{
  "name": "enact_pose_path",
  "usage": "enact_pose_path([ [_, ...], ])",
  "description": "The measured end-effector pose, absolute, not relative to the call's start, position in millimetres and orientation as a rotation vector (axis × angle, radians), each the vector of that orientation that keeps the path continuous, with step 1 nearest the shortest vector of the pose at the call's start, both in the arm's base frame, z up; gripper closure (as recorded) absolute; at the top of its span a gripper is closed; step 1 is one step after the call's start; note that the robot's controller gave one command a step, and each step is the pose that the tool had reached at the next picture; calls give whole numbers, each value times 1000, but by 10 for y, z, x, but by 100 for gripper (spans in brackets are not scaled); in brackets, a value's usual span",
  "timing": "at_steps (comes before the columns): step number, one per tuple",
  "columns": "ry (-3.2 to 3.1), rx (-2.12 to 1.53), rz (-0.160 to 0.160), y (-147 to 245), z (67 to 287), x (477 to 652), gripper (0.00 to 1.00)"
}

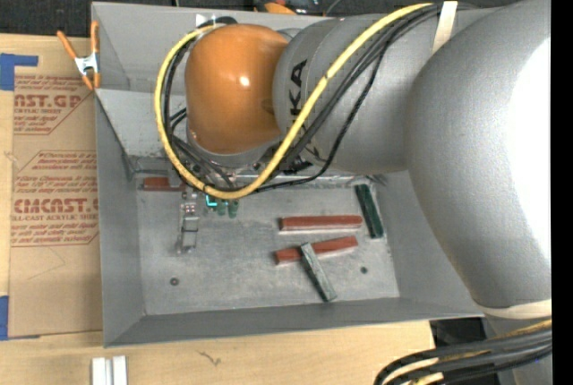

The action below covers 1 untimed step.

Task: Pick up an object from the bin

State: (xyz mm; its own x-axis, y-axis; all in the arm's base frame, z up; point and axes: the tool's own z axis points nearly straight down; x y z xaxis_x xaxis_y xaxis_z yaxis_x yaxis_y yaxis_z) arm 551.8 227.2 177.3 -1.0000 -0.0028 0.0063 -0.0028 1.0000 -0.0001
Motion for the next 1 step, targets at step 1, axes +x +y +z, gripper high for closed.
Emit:
enact_pose_path([
  [1, -3077, 671, -4, 2480, 2692, 5457, 0],
])
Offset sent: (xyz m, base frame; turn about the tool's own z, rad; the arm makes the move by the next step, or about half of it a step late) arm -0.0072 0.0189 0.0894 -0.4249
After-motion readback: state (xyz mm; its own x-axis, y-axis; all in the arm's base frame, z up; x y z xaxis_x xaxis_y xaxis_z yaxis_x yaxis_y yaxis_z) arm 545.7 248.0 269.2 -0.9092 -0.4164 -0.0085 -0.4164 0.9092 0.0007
